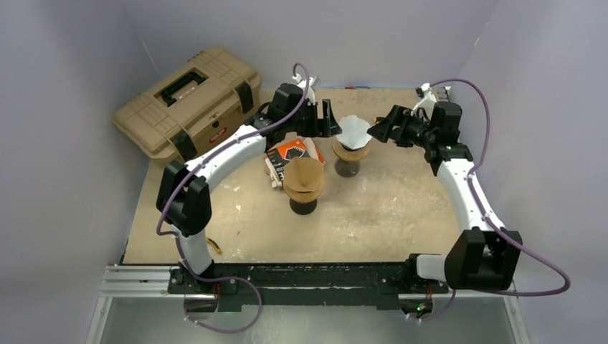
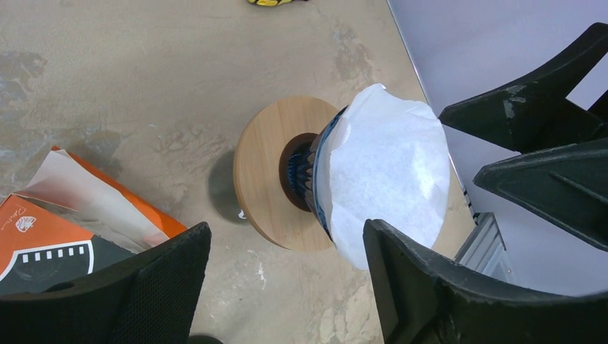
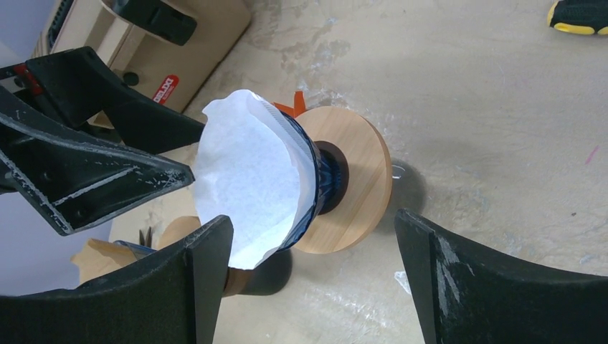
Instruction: Place the coffee filter in the dripper
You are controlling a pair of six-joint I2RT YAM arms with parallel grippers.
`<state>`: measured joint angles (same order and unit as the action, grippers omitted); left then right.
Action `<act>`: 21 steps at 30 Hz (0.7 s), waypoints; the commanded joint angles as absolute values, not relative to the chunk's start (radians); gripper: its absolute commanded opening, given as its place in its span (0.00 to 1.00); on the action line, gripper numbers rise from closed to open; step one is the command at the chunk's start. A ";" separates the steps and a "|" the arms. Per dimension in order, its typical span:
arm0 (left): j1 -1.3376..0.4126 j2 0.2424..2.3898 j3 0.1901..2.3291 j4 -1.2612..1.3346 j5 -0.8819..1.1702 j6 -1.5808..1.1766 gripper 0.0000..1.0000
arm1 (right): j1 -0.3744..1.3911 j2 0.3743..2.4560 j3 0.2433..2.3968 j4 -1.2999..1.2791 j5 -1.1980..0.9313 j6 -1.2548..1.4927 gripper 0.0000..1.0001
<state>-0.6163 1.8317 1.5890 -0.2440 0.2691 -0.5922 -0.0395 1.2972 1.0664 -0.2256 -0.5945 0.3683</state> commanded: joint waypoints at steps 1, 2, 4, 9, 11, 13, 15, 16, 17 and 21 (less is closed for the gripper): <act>-0.611 1.743 1.567 -0.173 0.284 -0.609 0.80 | -0.041 1.259 1.105 -0.227 -0.598 0.357 0.88; -0.610 1.735 1.559 -0.166 0.282 -0.610 0.81 | -0.041 1.255 1.103 -0.226 -0.594 0.357 0.89; -0.609 1.717 1.548 -0.154 0.278 -0.610 0.84 | -0.041 1.245 1.101 -0.226 -0.584 0.356 0.90; -0.600 1.659 1.509 -0.121 0.268 -0.609 0.90 | -0.041 1.224 1.106 -0.238 -0.556 0.345 0.95; -0.586 1.624 1.482 -0.111 0.247 -0.601 0.93 | -0.041 1.213 1.115 -0.249 -0.516 0.327 0.98; -0.577 1.580 1.448 -0.107 0.206 -0.587 0.96 | -0.041 1.200 1.115 -0.257 -0.486 0.318 0.99; -0.565 1.528 1.408 -0.118 0.157 -0.573 0.99 | -0.041 1.183 1.107 -0.263 -0.476 0.313 0.99; -0.561 1.498 1.393 -0.126 0.126 -0.566 0.99 | -0.041 1.174 1.101 -0.263 -0.474 0.314 0.99; -0.556 1.469 1.376 -0.137 0.093 -0.558 0.99 | -0.041 1.162 1.093 -0.263 -0.469 0.317 0.99; -0.539 1.349 1.315 -0.194 -0.082 -0.537 0.99 | -0.041 1.099 1.060 -0.248 -0.427 0.327 0.99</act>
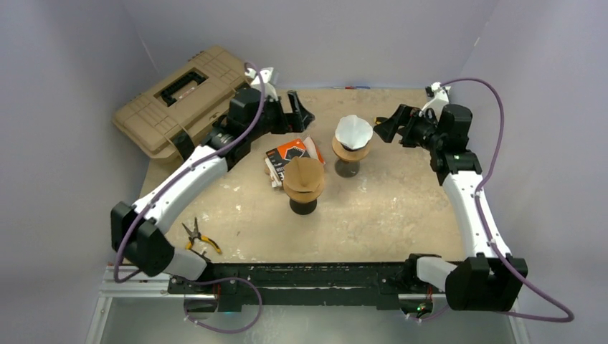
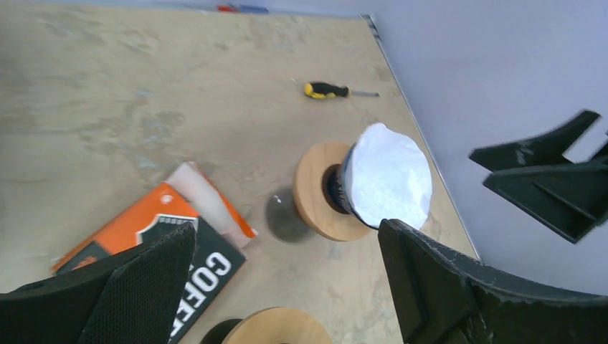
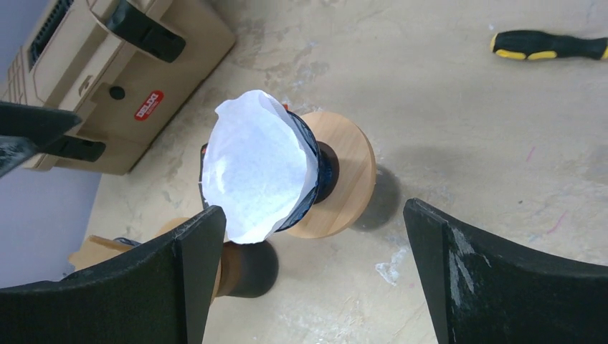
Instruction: Place the coffee filter in the dripper
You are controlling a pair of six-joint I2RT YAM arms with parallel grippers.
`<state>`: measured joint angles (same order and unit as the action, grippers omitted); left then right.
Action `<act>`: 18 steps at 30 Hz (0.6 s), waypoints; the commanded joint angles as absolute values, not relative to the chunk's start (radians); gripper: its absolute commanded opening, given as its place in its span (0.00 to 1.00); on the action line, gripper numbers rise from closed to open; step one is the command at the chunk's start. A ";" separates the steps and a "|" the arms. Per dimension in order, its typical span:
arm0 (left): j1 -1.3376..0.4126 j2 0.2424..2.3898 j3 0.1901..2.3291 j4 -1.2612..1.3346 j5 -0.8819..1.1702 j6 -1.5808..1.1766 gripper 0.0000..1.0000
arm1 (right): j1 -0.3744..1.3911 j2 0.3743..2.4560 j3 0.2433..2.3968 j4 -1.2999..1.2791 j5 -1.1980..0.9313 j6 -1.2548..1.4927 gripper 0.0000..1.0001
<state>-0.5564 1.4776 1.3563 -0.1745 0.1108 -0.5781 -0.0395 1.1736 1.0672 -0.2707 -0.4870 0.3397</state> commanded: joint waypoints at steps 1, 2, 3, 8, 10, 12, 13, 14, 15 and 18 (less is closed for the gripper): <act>-0.537 1.321 1.304 -0.219 -0.127 -0.533 0.99 | -0.041 1.084 1.056 -0.250 -0.416 0.327 0.99; -0.536 1.289 1.294 -0.244 -0.167 -0.534 0.99 | -0.041 1.068 1.047 -0.252 -0.406 0.327 0.99; -0.536 1.255 1.279 -0.263 -0.204 -0.532 0.99 | -0.041 1.053 1.040 -0.253 -0.398 0.327 0.99; -0.537 1.063 1.184 -0.346 -0.342 -0.541 0.99 | -0.041 0.975 1.007 -0.247 -0.349 0.332 0.99; -0.537 0.989 1.138 -0.382 -0.387 -0.554 0.99 | -0.041 0.948 0.987 -0.242 -0.342 0.332 0.99; -0.536 0.915 1.090 -0.399 -0.428 -0.567 1.00 | -0.041 0.924 0.961 -0.232 -0.338 0.332 0.99; -0.537 0.880 1.074 -0.409 -0.443 -0.570 1.00 | -0.041 0.912 0.949 -0.230 -0.334 0.330 0.99; -0.537 0.852 1.063 -0.420 -0.454 -0.571 1.00 | -0.041 0.898 0.935 -0.228 -0.316 0.330 0.99; -0.537 0.824 1.055 -0.432 -0.462 -0.568 1.00 | -0.041 0.884 0.918 -0.218 -0.301 0.331 0.99; -0.536 0.763 1.029 -0.457 -0.490 -0.559 1.00 | -0.041 0.830 0.856 -0.173 -0.239 0.334 0.99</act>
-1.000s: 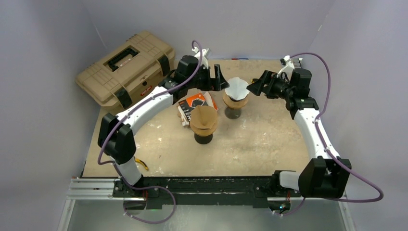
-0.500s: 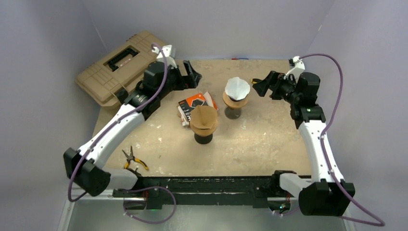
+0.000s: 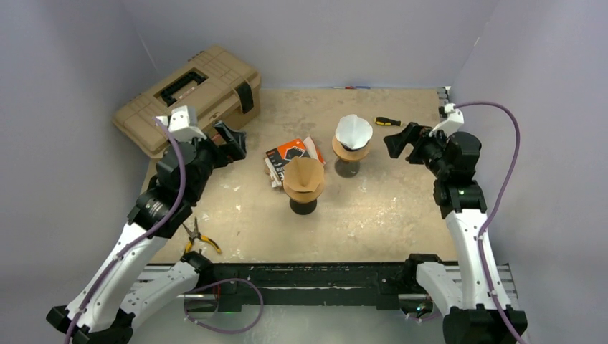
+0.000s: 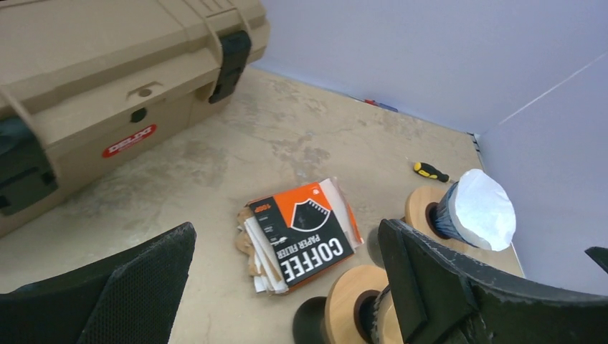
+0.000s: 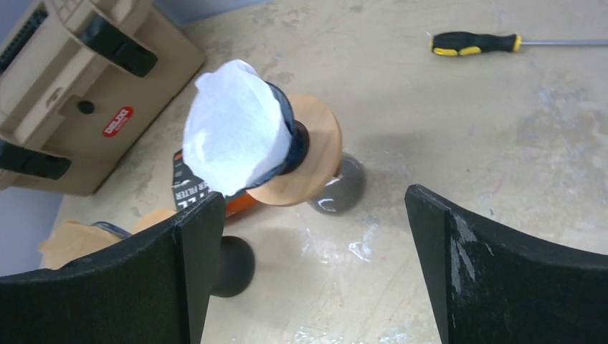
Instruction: Place the coffee filter in the dripper
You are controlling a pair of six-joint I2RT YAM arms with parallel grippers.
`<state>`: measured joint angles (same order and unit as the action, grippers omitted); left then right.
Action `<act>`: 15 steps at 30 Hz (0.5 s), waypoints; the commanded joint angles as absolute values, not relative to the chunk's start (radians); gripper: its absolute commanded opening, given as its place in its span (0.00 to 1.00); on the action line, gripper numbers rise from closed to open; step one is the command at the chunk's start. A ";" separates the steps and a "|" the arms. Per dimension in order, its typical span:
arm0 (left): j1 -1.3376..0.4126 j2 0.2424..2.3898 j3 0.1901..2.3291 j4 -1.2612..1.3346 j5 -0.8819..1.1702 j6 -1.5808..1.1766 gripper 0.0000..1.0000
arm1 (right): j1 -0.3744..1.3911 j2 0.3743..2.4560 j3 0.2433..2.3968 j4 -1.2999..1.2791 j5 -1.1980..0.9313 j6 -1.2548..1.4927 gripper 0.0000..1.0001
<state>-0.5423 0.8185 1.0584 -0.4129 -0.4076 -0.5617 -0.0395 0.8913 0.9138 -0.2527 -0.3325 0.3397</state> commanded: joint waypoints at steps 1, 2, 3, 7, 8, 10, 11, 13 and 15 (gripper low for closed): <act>-0.537 0.750 1.019 -0.465 -0.497 -0.556 1.00 | -0.041 0.810 0.835 -0.153 -0.214 0.334 0.99; -0.536 0.738 1.008 -0.469 -0.501 -0.552 0.99 | -0.041 0.785 0.811 -0.132 -0.187 0.334 0.99; -0.537 0.728 0.992 -0.469 -0.503 -0.548 0.99 | -0.041 0.768 0.787 -0.111 -0.164 0.334 0.99; -0.537 0.723 0.935 -0.463 -0.508 -0.554 0.99 | -0.041 0.727 0.720 -0.056 -0.073 0.327 0.99; -0.536 0.728 0.923 -0.455 -0.505 -0.552 0.99 | -0.041 0.721 0.700 -0.045 -0.053 0.326 0.99; -0.536 0.752 0.906 -0.441 -0.504 -0.552 0.99 | -0.041 0.713 0.670 -0.032 -0.043 0.340 0.99; -0.537 0.763 0.899 -0.436 -0.508 -0.550 0.99 | -0.041 0.708 0.654 -0.022 -0.035 0.354 0.99; -0.537 0.783 0.878 -0.416 -0.523 -0.546 0.99 | -0.041 0.701 0.619 0.016 -0.012 0.358 0.99; -0.534 0.802 0.855 -0.398 -0.542 -0.546 0.99 | -0.041 0.695 0.581 0.061 -0.003 0.362 0.99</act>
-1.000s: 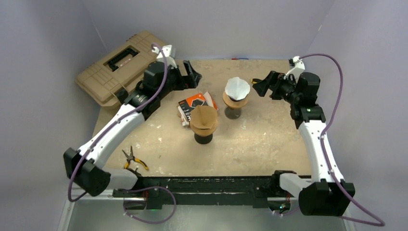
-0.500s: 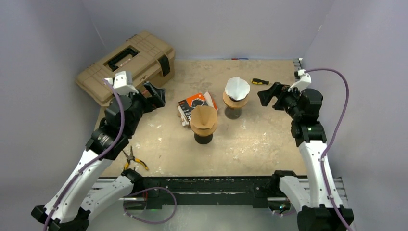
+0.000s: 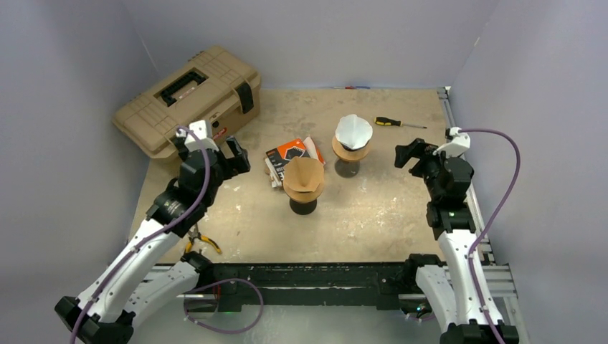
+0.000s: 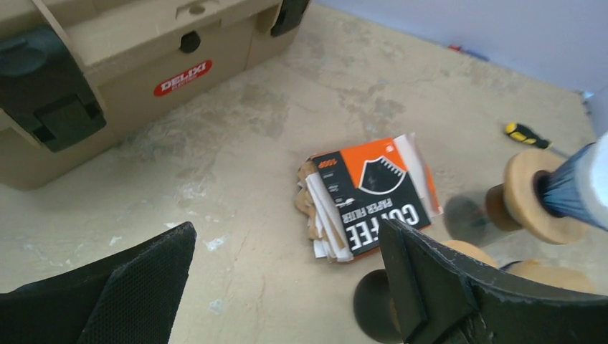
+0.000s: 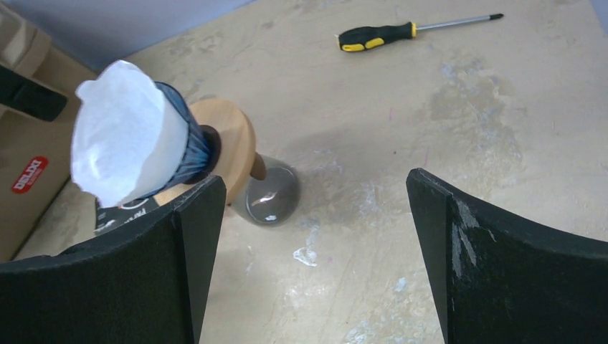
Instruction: Place the coffee filter in the dripper
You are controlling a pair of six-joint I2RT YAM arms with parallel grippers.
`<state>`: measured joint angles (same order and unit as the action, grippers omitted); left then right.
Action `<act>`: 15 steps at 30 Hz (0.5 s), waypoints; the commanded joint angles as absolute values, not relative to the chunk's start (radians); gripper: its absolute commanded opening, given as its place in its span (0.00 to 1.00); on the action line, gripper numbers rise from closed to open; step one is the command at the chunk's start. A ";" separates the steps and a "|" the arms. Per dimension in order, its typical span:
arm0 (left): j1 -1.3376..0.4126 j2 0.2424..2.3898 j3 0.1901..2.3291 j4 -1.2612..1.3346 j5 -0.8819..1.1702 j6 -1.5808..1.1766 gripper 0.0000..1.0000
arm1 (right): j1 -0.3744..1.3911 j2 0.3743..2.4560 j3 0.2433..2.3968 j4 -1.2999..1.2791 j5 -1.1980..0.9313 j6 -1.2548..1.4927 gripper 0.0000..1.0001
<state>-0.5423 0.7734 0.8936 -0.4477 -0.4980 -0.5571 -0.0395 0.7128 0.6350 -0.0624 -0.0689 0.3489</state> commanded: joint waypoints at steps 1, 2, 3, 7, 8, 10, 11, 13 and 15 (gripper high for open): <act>-0.530 0.809 0.842 -0.383 -0.545 -0.547 0.99 | -0.041 0.694 0.567 0.086 0.011 0.362 0.99; -0.524 0.813 0.824 -0.359 -0.536 -0.544 0.99 | -0.041 0.694 0.556 0.097 0.024 0.362 0.99; -0.515 0.816 0.805 -0.331 -0.524 -0.538 0.99 | -0.041 0.696 0.542 0.121 0.029 0.362 0.99; -0.424 0.860 0.729 -0.225 -0.435 -0.523 0.99 | -0.041 0.711 0.477 0.234 0.071 0.362 0.99; -0.391 0.878 0.718 -0.203 -0.398 -0.521 0.99 | -0.041 0.718 0.461 0.262 0.091 0.362 0.99; -0.314 0.912 0.694 -0.156 -0.339 -0.520 0.99 | -0.041 0.732 0.435 0.330 0.135 0.338 0.99; -0.276 0.926 0.683 -0.132 -0.307 -0.522 0.99 | -0.041 0.742 0.422 0.361 0.141 0.330 0.99; -0.201 0.949 0.666 -0.088 -0.248 -0.527 0.99 | -0.041 0.768 0.394 0.426 0.151 0.307 0.99; -0.160 0.966 0.641 -0.033 -0.238 -0.519 0.99 | -0.041 0.809 0.375 0.474 0.195 0.290 0.99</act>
